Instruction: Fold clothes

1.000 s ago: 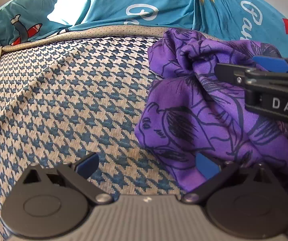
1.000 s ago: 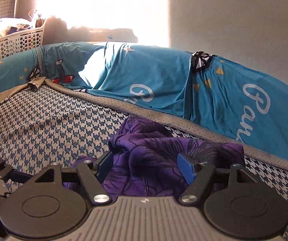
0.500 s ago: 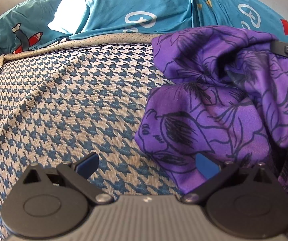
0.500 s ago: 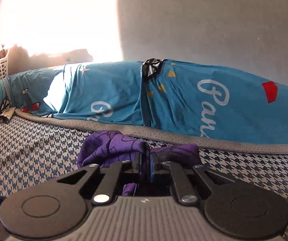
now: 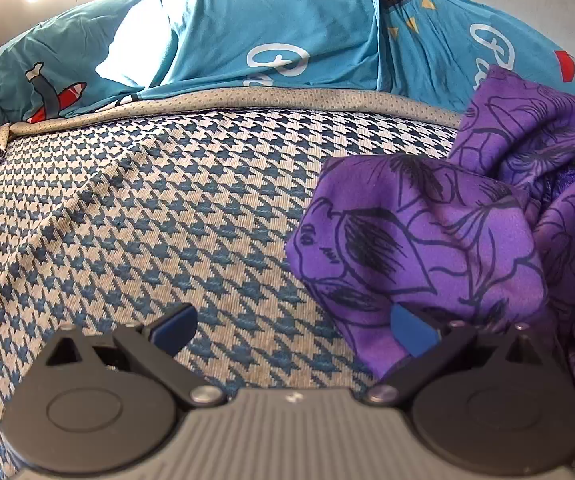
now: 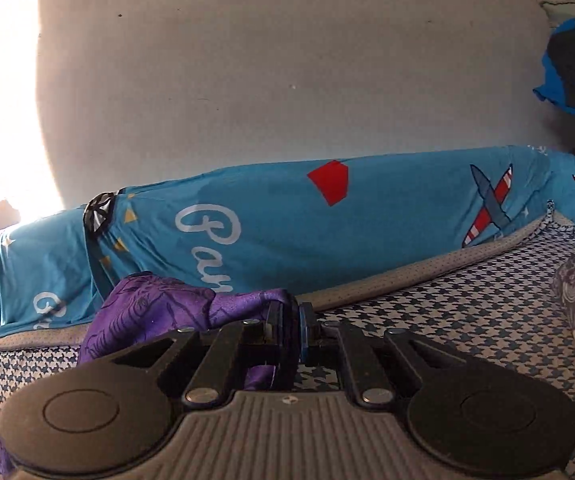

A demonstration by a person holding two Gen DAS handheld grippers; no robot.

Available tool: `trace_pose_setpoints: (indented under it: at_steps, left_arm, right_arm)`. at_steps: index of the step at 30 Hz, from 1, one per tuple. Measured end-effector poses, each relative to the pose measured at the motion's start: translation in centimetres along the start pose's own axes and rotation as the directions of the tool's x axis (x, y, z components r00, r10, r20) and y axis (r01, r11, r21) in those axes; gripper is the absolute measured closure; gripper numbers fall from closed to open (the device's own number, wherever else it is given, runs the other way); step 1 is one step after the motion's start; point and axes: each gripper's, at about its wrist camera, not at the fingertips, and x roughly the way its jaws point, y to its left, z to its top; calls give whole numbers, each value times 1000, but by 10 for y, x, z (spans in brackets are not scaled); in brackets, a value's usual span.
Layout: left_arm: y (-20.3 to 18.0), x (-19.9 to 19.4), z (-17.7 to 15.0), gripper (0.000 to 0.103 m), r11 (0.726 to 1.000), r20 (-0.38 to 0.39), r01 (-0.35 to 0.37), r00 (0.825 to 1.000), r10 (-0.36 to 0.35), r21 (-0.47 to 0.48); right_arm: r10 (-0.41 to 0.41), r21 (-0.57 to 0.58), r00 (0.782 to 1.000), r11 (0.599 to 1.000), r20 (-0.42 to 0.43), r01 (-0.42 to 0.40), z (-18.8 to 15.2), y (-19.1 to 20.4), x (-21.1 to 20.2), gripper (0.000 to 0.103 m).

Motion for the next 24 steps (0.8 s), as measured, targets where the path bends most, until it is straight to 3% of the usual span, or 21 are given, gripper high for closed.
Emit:
trace_pose_setpoints:
  at_steps: [3,5,7,12,18,20,24]
  left_arm:
    - [-1,1,-1,0,1000,-1,-8,1000,8,6]
    - [-3,2,-1,0,1000,-5,-15,1000,15,12]
    - [-5,3,-2,0,1000,-6,-21,1000,21,18]
    - [-6,-6,1,0,1000,25,7,1000,-6,-17]
    - [-7,-27,10,0,990,118,120,987,-111,-77]
    - [-12,-30,11,0,983,124,169,979,-159,-69]
    - [-24,-27,6,0,971,92,235,969,-230,-52]
  right_arm:
    - [-93,15,996,996,-8,93,-2,-22,-1,99]
    - [-190,5,982,982,2,190,0,-37,-4,100]
    - [-232,18,973,973,-8,232,3,-56,-6,100]
    - [-147,122,986,980,-74,155,3,-94,-10,99]
    - [3,96,997,995,-71,4,3,-75,-12,96]
    - [56,81,996,996,-75,-49,1,-64,-12,87]
    - [135,65,987,989,-83,-130,-3,-47,-7,39]
